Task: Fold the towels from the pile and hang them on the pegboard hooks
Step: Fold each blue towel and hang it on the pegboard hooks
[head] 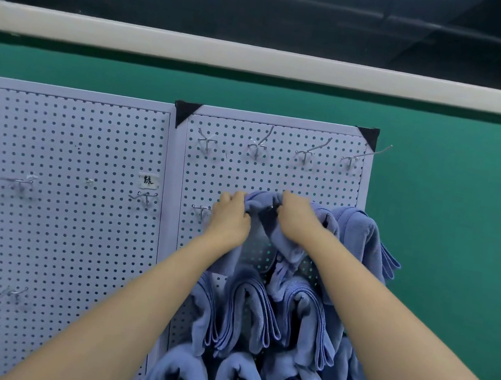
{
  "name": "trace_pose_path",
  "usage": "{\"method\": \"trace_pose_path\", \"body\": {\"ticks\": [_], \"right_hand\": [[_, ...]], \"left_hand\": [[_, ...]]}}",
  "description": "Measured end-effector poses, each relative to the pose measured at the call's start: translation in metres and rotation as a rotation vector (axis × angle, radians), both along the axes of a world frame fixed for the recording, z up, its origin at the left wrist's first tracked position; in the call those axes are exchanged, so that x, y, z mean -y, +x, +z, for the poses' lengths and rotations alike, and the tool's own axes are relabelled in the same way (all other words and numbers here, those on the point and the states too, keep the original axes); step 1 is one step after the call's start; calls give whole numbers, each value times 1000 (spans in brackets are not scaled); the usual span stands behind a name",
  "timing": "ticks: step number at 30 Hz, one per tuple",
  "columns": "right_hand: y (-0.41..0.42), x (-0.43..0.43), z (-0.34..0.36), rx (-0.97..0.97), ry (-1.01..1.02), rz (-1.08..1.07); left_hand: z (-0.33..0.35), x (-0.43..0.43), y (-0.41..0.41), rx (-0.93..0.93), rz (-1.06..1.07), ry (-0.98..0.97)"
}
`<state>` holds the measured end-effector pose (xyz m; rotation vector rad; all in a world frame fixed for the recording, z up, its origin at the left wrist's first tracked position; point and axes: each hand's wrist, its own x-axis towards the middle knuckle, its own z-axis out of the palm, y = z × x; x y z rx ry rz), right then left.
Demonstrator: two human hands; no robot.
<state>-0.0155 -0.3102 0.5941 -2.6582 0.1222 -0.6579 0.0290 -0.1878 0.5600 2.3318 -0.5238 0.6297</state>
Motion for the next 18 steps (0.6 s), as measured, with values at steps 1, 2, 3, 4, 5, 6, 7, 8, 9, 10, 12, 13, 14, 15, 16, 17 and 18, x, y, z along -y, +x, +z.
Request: {"method": "trace_pose_path", "body": {"ticks": [1, 2, 3, 4, 5, 6, 7, 8, 9, 10, 12, 13, 14, 15, 16, 17, 18], "right_hand": [[1, 0, -10, 10, 51, 13], [2, -1, -22, 34, 120, 39], [1, -2, -35, 64, 189, 77], [1, -2, -48, 85, 252, 124], [-1, -3, -59, 101, 293, 173], [-3, -3, -69, 102, 318, 210], [-5, -2, -75, 104, 344, 242], [-9, -1, -79, 108, 367, 267], [-13, -1, -80, 128, 384, 290], [-17, 0, -81, 154, 389, 304], [-29, 1, -82, 212, 379, 314], [-36, 1, -83, 235, 365, 305], [-44, 1, -86, 252, 339, 285], [-51, 1, -90, 261, 301, 263], [-60, 0, -95, 253, 267, 236], [-70, -1, -102, 235, 250, 213], [-81, -3, -110, 211, 248, 203]], "left_hand": [[-5, 0, 0, 7, 4, 14], [-10, 0, -1, 27, 3, 14], [-15, 1, -2, 47, -4, 12], [-21, 3, -3, 57, -16, 19], [-26, 4, -5, 59, -33, 26], [-31, 5, -5, 52, -53, 30], [-34, 6, -7, 43, -76, 27], [-37, 5, -6, 29, -99, 15], [-38, 3, -8, 14, -121, -8], [-38, -1, -8, -7, -139, -36], [-40, -9, -15, -38, -153, -73], [-41, -14, -22, -33, -146, -74], [-44, -18, -30, -23, -131, -68], [-47, -23, -39, -13, -114, -61], [-51, -27, -48, -9, -101, -60], [-55, -31, -59, -7, -93, -56], [-62, -34, -69, -12, -86, -51]]}}
